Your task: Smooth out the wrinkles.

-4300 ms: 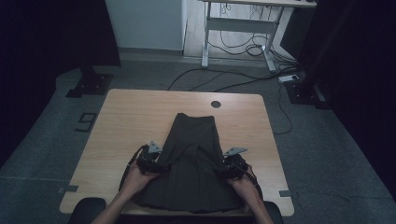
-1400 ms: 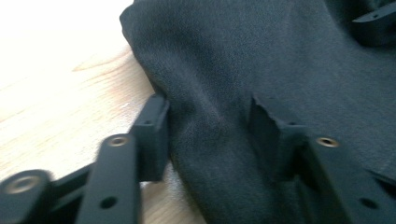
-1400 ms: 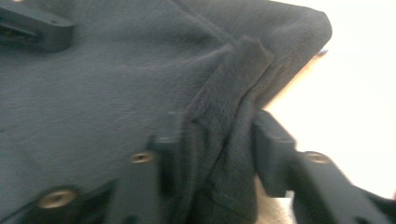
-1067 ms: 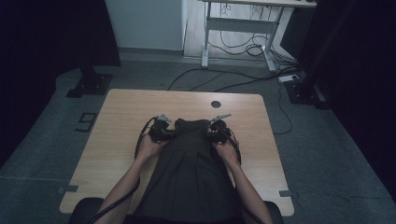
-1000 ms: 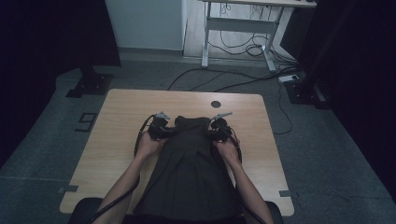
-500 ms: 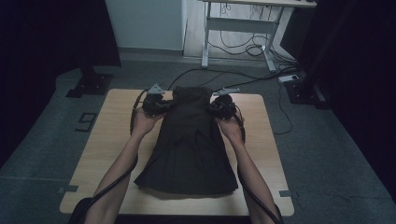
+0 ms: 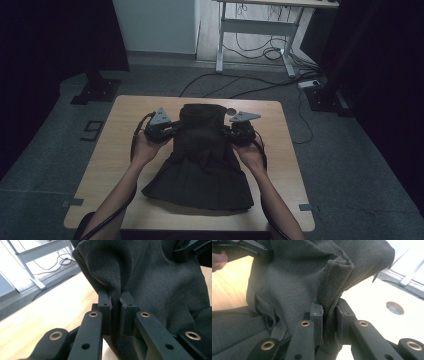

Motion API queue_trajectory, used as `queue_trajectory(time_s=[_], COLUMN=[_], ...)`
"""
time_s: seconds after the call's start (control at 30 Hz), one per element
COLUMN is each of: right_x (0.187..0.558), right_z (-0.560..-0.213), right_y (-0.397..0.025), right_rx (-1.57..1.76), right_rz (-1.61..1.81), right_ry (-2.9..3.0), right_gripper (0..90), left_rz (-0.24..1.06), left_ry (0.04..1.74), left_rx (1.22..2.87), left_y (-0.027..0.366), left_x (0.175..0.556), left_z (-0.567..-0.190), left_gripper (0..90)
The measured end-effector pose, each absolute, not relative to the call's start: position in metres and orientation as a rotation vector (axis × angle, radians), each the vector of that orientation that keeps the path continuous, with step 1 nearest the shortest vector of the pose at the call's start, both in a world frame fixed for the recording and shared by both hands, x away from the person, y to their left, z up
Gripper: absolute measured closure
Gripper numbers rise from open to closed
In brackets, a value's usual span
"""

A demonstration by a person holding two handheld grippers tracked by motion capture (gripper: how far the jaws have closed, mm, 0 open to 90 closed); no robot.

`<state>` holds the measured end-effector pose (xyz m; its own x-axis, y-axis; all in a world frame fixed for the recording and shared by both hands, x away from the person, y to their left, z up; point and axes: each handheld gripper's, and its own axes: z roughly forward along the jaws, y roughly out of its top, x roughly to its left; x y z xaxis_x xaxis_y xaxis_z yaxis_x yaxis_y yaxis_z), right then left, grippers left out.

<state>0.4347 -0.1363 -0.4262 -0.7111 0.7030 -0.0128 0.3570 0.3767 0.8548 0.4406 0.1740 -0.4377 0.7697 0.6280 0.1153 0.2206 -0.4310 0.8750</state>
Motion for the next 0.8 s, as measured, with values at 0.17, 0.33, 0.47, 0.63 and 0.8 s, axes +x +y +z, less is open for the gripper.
queue_trajectory(time_s=[0.17,0.33,0.47,0.63,0.8], right_x=[0.415,0.42,0.439,0.46,0.438], right_z=[-0.432,-0.435,-0.435,-0.388,-0.383], right_y=[-0.141,-0.143,-0.145,-0.141,-0.147], right_rx=[0.908,0.963,1.02,0.974,0.94], right_rz=[1.277,1.243,1.231,1.261,1.314], right_ry=[2.284,2.303,2.302,2.196,2.214], right_gripper=[78.3,78.4,78.7,79.0,79.0], left_rz=[0.54,0.503,0.509,0.621,0.596], left_ry=[0.614,0.644,0.677,0.641,0.585], left_rx=[2.029,2.034,2.037,1.92,1.979], left_y=[0.174,0.168,0.161,0.162,0.169], left_x=[0.424,0.433,0.459,0.463,0.436], left_z=[-0.444,-0.444,-0.429,-0.377,-0.399], left_gripper=[81.9,85.2,86.1,86.1,85.8])
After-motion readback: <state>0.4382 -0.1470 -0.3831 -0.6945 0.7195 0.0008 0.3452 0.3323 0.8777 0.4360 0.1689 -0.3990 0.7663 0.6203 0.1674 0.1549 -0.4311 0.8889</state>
